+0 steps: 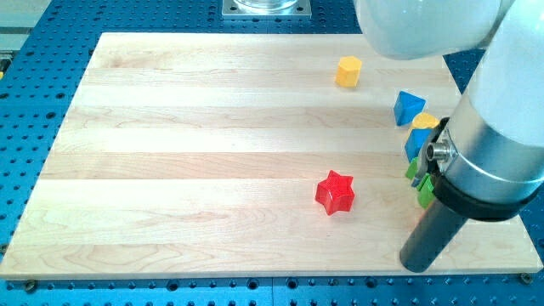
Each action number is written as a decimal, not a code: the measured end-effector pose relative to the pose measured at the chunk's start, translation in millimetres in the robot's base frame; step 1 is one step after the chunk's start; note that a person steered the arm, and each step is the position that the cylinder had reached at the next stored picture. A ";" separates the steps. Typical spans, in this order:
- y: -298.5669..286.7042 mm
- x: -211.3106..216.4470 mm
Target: Adjust the blue triangle at the top of the yellow heart
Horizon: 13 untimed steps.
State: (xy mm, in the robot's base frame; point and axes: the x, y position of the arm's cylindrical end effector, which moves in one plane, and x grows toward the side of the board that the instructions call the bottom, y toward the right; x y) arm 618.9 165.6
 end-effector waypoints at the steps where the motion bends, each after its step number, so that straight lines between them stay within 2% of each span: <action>1: -14.7 -9.1; 3: -16.5 -117.6; 4: -22.0 -193.2; 5: -25.0 -231.7; 7: 33.3 -244.2; 8: 21.8 -257.4; 9: 41.3 -282.7; 10: 83.8 -280.2; 11: 69.1 -227.1; 12: 69.4 -240.1; 13: 70.9 -277.7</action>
State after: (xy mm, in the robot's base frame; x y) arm 341.2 236.6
